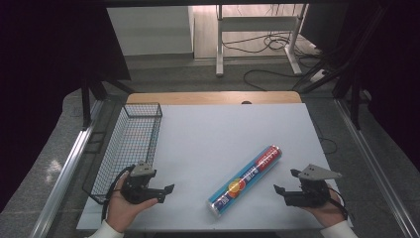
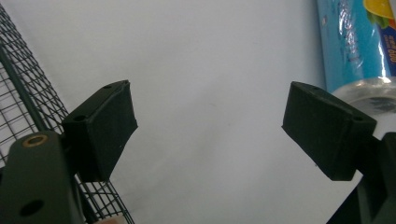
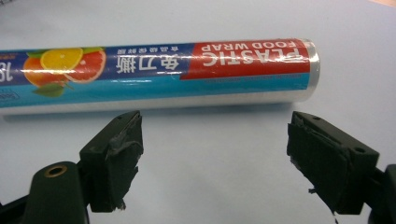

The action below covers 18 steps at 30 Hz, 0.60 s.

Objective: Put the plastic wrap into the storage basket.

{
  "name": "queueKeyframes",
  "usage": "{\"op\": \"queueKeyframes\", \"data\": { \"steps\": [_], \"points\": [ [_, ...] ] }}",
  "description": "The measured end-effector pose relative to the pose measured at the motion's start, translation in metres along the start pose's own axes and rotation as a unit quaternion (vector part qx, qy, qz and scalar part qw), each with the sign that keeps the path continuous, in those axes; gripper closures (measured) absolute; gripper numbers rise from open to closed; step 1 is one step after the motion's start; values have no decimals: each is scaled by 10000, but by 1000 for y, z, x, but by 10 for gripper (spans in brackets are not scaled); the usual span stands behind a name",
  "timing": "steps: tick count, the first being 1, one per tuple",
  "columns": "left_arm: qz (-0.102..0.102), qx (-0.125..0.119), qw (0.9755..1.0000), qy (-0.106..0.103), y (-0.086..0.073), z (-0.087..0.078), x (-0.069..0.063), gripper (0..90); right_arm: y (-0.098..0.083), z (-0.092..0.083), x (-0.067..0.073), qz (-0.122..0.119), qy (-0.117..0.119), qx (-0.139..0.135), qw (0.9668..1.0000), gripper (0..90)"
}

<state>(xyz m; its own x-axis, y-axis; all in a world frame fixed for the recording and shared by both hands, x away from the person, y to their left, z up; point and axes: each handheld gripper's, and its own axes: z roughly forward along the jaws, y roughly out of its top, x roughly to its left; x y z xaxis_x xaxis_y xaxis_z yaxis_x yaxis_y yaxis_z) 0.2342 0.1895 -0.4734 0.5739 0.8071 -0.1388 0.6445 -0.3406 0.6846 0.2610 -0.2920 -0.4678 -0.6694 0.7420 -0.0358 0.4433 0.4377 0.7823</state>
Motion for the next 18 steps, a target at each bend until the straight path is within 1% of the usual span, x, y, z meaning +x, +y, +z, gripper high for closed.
{"op": "queueKeyframes", "data": {
  "steps": [3, 6, 12, 13, 15, 17, 18],
  "points": [
    [-13, -22, 10000, 26, 1, -1, 1, 170, -2, 0, -3, 2, 15, 29, 10000, 192],
    [-26, -15, 10000, 37, 0, -1, 2, 170, -3, -1, -5, 74, 12, 9, 10000, 192],
    [36, -47, 9999, 108, -2, -2, 2, 162, -1, -2, -3, 83, 10, 1, 10000, 189],
    [51, -25, 10000, 58, -2, -3, 2, 162, 0, -2, -2, 82, 6, 5, 10000, 190],
    [-20, -5, 10000, 53, -1, -4, 0, 135, 0, -3, -1, 78, 1, 25, 10000, 189],
    [-38, -11, 10000, 47, -1, -4, 0, 128, -1, -3, -1, 86, -12, 31, 10000, 189],
    [-77, 60, 10000, -20, 1, -4, -2, 122, -1, -4, -1, 109, -34, 24, 9999, 189]
  ]
}}
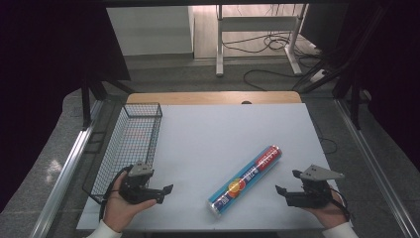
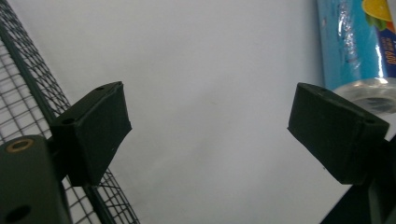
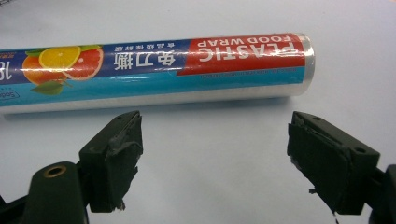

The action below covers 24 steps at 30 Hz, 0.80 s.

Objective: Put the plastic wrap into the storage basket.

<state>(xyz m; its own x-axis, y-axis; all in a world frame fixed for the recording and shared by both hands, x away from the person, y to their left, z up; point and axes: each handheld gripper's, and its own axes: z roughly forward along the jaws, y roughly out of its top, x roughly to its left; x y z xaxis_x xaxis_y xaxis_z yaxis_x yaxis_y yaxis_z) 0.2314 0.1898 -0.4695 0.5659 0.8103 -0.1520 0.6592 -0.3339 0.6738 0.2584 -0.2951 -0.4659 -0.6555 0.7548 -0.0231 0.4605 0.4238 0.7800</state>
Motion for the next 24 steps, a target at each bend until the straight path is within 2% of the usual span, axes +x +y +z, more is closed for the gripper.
{"op": "queueKeyframes", "data": {
  "steps": [3, 9, 13, 17, 24],
  "points": [
    [56, 99, 9999, -17, 4, -1, -4, 111, -1, -3, 0, 23, -34, -2, 10000, 189],
    [74, 40, 10000, -7, 12, -4, -7, 110, -3, -5, -3, 101, -75, 15, 9999, 189],
    [66, 20, 10000, -64, 22, -4, -8, 116, -4, -2, -8, 259, -141, 84, 9995, 190],
    [69, 62, 9998, -197, 29, -2, -10, 131, -4, -1, -11, 362, -169, 88, 9992, 190],
    [128, 329, 9975, -607, 53, 11, -23, 163, -4, 4, -13, 419, -273, 214, 9985, 190]
  ]
}}
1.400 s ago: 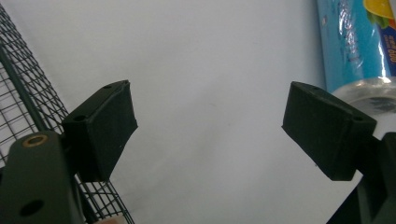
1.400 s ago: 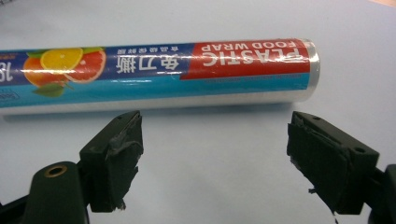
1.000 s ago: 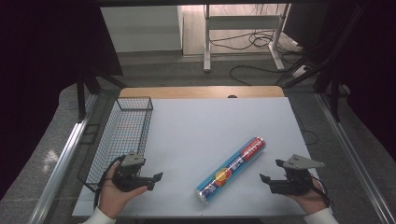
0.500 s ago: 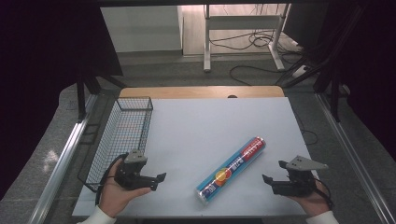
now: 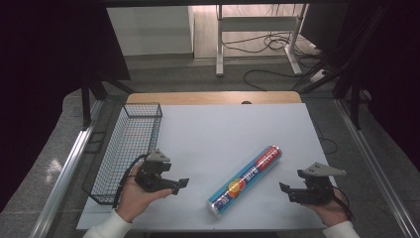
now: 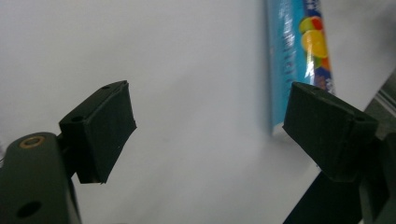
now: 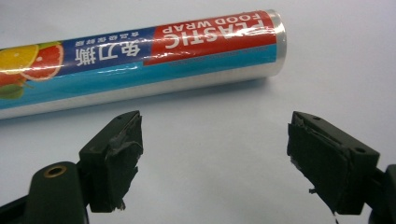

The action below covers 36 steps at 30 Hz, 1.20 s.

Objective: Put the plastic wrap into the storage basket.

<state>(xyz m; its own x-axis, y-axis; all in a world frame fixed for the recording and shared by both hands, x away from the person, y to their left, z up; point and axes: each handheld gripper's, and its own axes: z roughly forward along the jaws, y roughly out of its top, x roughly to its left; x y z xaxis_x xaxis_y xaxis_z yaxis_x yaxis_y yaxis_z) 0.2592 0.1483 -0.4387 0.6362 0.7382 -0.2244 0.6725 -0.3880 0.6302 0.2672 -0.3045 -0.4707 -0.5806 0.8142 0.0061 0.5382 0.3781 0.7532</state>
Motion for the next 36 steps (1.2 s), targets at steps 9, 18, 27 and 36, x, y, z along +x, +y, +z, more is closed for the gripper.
{"op": "queueKeyframes", "data": {
  "steps": [9, 18, 27, 36],
  "points": [
    [159, 168, 9997, -114, 33, 27, -19, 162, -3, 1, -5, 101, -36, 42, 9999, 190],
    [358, 415, 9982, -249, 55, 61, -37, 157, -7, 1, -12, 231, -146, 71, 9996, 190],
    [422, 687, 9964, -271, 68, 88, -48, 157, -8, 3, -16, 355, -201, 143, 9991, 190],
    [482, 774, 9952, -364, 73, 101, -56, 157, -9, 3, -16, 340, -187, 154, 9991, 190]
  ]
}}
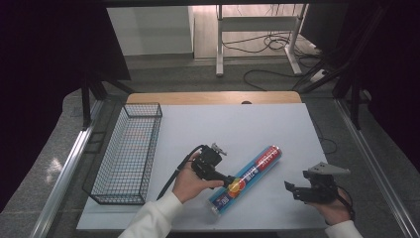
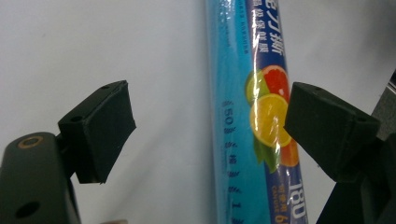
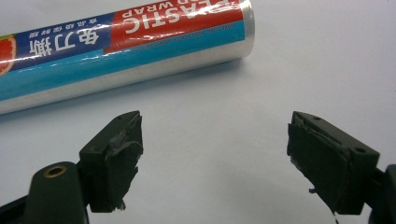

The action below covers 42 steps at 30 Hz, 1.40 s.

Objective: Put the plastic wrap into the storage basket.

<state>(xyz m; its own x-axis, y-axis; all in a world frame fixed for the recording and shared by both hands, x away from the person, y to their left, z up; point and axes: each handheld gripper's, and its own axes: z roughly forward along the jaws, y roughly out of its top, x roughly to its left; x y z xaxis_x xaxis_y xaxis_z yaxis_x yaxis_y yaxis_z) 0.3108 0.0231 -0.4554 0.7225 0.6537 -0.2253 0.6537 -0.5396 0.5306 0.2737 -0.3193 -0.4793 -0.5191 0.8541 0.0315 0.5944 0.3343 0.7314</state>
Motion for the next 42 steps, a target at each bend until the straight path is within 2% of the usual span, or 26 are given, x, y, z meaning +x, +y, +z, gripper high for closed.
{"op": "queueKeyframes", "data": {
  "steps": [11, 22, 28, 34, 42],
  "points": [
    [210, 36, 9996, -179, 10, 16, -15, 155, 0, 1, 0, -5, 23, 22, 10000, 189],
    [283, 91, 9990, -325, 23, 31, -25, 154, -1, 1, -1, 2, -8, 31, 10000, 188],
    [290, 159, 9990, -284, 30, 42, -28, 155, -1, 1, -1, 3, -20, 49, 10000, 189],
    [251, 324, 9989, -212, 38, 60, -26, 157, -2, 1, -2, -6, -35, 53, 10000, 189],
    [229, 438, 9987, -157, 44, 73, -27, 158, -2, 1, -2, -6, -56, 74, 10000, 189]
  ]
}}
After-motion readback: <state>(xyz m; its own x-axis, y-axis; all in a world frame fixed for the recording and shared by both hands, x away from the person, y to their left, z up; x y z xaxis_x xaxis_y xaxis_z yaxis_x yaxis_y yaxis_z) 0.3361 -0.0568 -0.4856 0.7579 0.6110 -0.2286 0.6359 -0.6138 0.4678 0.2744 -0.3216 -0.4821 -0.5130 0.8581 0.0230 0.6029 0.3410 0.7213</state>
